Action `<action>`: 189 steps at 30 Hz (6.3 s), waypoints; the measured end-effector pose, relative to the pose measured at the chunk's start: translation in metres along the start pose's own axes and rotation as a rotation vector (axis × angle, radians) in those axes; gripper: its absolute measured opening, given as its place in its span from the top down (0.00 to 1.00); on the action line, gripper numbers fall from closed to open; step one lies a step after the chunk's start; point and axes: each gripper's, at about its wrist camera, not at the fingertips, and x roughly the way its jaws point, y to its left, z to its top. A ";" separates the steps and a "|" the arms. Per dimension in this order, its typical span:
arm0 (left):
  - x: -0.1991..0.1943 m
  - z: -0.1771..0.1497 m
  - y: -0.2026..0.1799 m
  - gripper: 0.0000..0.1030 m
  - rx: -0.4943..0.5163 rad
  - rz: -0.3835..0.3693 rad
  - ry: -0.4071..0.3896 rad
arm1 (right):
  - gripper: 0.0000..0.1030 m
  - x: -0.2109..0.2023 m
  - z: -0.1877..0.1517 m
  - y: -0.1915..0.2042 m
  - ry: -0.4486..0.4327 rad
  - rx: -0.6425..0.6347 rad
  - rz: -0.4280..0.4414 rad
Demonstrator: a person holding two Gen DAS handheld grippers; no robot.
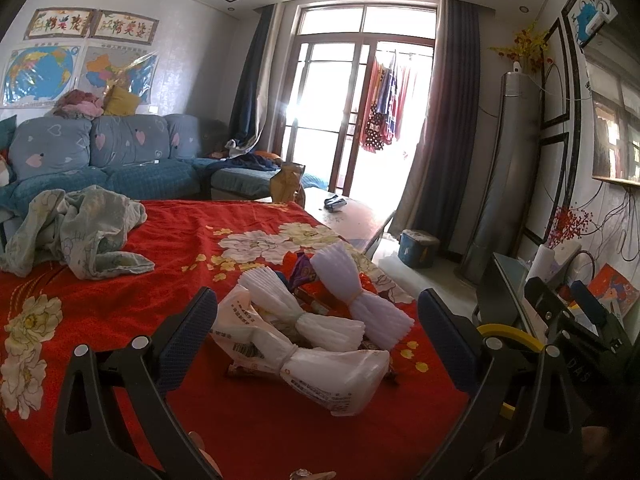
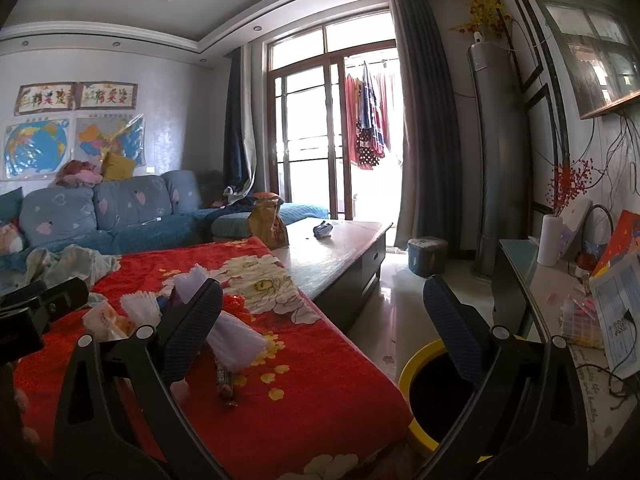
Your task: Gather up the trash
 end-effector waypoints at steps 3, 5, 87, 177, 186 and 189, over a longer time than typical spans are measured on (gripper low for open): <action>-0.001 0.000 -0.001 0.06 0.000 -0.001 0.001 | 0.10 0.000 -0.001 0.000 0.000 0.002 -0.001; 0.000 0.000 -0.001 0.06 0.000 -0.003 0.000 | 0.10 0.000 0.000 0.000 0.003 -0.001 -0.001; 0.092 0.002 0.082 0.65 -0.092 -0.102 0.311 | 0.88 0.135 -0.010 0.036 0.569 -0.090 0.495; 0.174 -0.055 -0.256 0.54 0.372 -0.480 0.360 | 0.67 0.075 -0.052 -0.250 0.582 0.447 -0.200; 0.169 -0.057 -0.242 0.08 0.272 -0.531 0.379 | 0.41 0.065 -0.052 -0.254 0.540 0.457 -0.281; 0.158 -0.053 -0.229 0.06 0.267 -0.512 0.350 | 0.37 0.064 -0.048 -0.246 0.516 0.436 -0.275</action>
